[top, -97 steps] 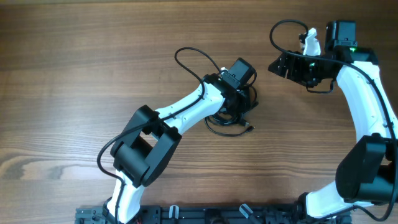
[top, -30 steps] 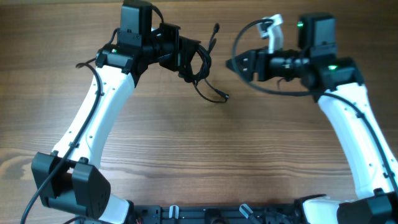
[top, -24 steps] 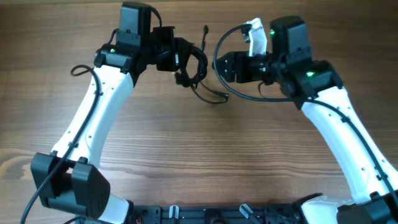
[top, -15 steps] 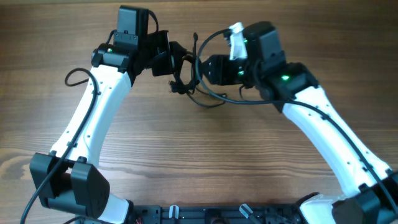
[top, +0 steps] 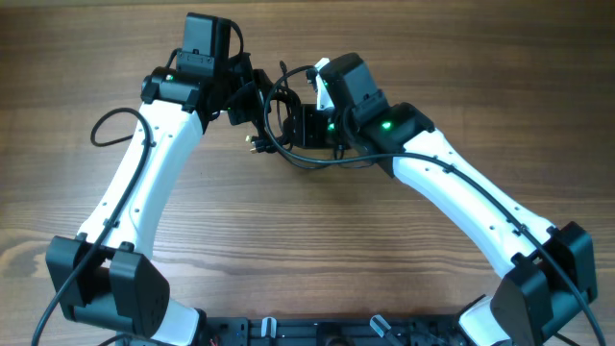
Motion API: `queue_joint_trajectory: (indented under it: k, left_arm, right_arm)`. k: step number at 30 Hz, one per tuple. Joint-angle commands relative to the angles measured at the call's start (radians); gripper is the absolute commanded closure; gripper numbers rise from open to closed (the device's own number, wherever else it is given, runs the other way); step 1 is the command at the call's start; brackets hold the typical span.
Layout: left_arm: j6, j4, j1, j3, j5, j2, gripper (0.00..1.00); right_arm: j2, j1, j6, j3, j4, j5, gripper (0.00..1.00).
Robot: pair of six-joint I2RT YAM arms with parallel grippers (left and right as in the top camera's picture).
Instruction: Untangle cables
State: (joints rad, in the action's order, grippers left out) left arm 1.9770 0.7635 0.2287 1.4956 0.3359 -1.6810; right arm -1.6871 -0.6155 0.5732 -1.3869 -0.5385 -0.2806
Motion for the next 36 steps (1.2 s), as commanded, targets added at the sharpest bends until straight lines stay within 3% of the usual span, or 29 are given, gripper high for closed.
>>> queue_joint_trajectory:
  k: [1, 7, 12, 16, 19, 29, 33, 36]
  left_arm:
    - [0.029, 0.002, -0.003, 0.008, -0.027, 0.014, 0.96]
    - [0.028, 0.006, -0.003, 0.008, -0.027, 0.014, 0.96]
    - [0.021, 0.029, -0.003, 0.008, -0.041, 0.014, 0.96]
    - [0.010, 0.089, -0.004, 0.008, -0.099, 0.014, 0.96]
    - [-0.090, 0.129, -0.005, 0.008, -0.150, 0.014, 0.96]
    - [-0.697, 0.182, -0.005, 0.008, -0.353, 0.014, 0.96]
    - [-0.747, 0.221, -0.005, 0.008, -0.355, 0.014, 0.96]
    - [-0.770, 0.237, -0.005, 0.008, -0.359, 0.014, 0.96]
  right_arm:
    - [-0.019, -0.024, 0.039, -0.013, -0.009, 0.100, 0.66]
    - [-0.071, -0.047, 0.060, -0.013, -0.006, 0.125, 0.74]
    - [-0.080, -0.047, 0.059, -0.013, 0.000, 0.154, 0.95]
    - [-0.055, -0.039, 0.050, -0.013, -0.016, 0.154, 0.96]
    - [-0.005, -0.003, 0.010, -0.014, -0.048, 0.149, 0.96]
    - [0.286, 0.135, -0.287, -0.014, -0.175, -0.071, 0.96]
    - [0.392, 0.186, -0.301, -0.014, -0.174, -0.098, 0.96]
    - [0.429, 0.230, -0.224, -0.014, -0.182, -0.023, 0.96]
